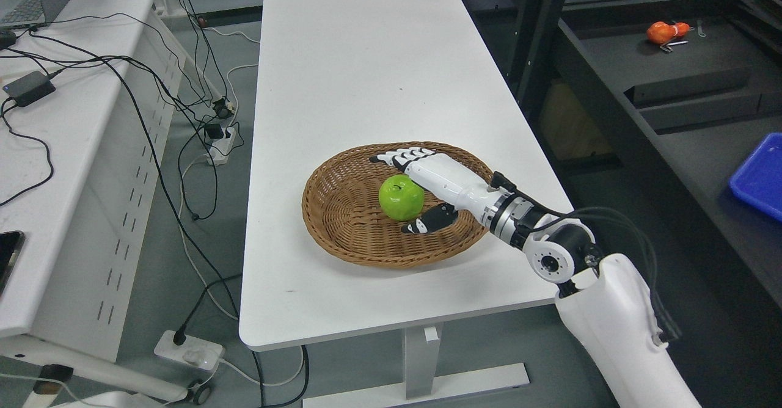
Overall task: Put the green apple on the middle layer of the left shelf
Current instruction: 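Close the right hand fingers around the green apple in the basket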
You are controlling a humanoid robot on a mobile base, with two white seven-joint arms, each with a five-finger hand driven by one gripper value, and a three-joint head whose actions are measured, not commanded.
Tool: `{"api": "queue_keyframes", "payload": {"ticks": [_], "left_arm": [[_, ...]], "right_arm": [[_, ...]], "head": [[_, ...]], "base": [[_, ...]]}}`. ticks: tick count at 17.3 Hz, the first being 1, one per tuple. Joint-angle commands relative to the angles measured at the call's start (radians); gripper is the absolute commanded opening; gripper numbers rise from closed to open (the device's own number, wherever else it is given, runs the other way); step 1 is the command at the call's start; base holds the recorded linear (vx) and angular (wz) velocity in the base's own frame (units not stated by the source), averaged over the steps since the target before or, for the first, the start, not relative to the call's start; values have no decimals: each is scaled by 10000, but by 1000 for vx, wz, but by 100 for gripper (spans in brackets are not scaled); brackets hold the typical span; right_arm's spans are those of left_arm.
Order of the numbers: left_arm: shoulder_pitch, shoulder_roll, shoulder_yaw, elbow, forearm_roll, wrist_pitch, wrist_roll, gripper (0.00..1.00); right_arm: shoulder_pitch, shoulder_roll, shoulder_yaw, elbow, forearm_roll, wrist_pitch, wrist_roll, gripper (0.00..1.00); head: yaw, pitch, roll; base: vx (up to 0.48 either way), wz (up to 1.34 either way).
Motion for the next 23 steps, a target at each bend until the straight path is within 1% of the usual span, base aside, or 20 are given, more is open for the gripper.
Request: {"api": "queue_keyframes", "payload": {"ticks": [1,2,3,4,5,6,11,12,16,20,23], "left_arm": [[0,175,0,-1,0,3,-1,100],[0,175,0,-1,0,3,-1,100],[0,175,0,-1,0,-12,-1,100],[0,175,0,-1,0,3,14,100],[0,175,0,-1,0,3,-1,100],[0,175,0,14,0,-12,-1,100],[0,175,0,-1,0,3,-1,100],[0,175,0,-1,0,3,-1,100],[0,175,0,-1,0,3,14,100],[0,175,0,-1,0,3,14,100],[0,175,0,-1,0,3,-1,100]], "right_arm": [[-406,-249,1047,967,-644,30,540,100],[-436,-159,1523,1058,-477,90,540,100],[-482,-51,1573,1105,-308,228,540,100],[-558,314,1574,1379,-215,457,525,100],[-787,515,1483,1746,-214,596,525,100],[-1017,563,1360,1992,-199,673,525,100],[-1801,426,1129,3129,-168,980,219,98],[-1832,304,1129,3176,-168,996,82,96],[-1725,164,1282,3191,-123,981,-43,96],[-1464,180,1543,3374,583,950,-58,95],[-1449,180,1559,3667,568,965,-58,88]], "head": [[0,0,0],[0,0,0],[0,0,0],[0,0,0],[0,0,0],[0,0,0],[0,0,0],[0,0,0],[0,0,0],[0,0,0],[0,0,0]], "base": [[0,0],[0,0],[0,0],[0,0],[0,0],[0,0],[0,0],[0,0],[0,0],[0,0],[0,0]]}}
